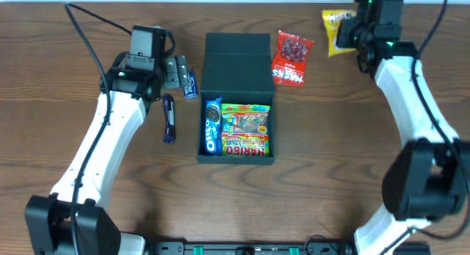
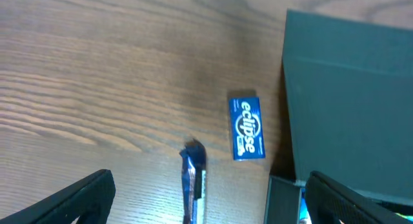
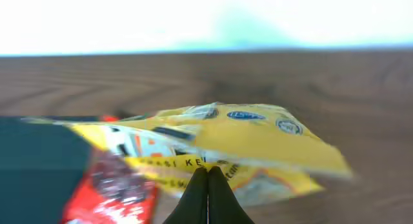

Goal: Pack container
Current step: 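Grasp the yellow Hacks bag with right gripper and lift it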

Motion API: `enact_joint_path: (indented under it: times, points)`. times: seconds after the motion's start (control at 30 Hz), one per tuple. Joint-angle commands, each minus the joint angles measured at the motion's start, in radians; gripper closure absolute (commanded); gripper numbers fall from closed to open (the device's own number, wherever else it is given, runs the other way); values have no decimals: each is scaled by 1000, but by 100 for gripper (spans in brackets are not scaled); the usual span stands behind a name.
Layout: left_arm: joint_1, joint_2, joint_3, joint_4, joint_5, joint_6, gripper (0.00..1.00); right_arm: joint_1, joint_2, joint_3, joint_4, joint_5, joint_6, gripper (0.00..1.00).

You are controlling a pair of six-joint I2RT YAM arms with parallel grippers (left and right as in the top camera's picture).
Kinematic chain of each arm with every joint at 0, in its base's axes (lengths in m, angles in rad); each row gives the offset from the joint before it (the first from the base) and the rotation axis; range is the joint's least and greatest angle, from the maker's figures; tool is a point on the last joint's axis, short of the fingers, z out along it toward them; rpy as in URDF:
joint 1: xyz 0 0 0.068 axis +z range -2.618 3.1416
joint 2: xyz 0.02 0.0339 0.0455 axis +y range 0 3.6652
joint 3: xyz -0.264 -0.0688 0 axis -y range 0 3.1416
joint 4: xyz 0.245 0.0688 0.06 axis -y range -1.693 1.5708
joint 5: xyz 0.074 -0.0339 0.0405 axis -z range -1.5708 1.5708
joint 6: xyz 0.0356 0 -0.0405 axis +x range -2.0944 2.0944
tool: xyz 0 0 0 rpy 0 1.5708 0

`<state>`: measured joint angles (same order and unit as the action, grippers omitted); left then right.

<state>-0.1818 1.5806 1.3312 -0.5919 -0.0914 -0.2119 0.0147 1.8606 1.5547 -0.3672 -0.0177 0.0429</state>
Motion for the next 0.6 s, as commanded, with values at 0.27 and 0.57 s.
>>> enact_joint_path:
  times: [0.27, 0.57]
  points:
    - [43, -25, 31, 6, -25, 50, 5, 290, -89, 4, -96, -222, -242, 99]
    - [97, -33, 31, 7, -24, 52, 5, 454, -88, 4, -235, -209, -391, 99]
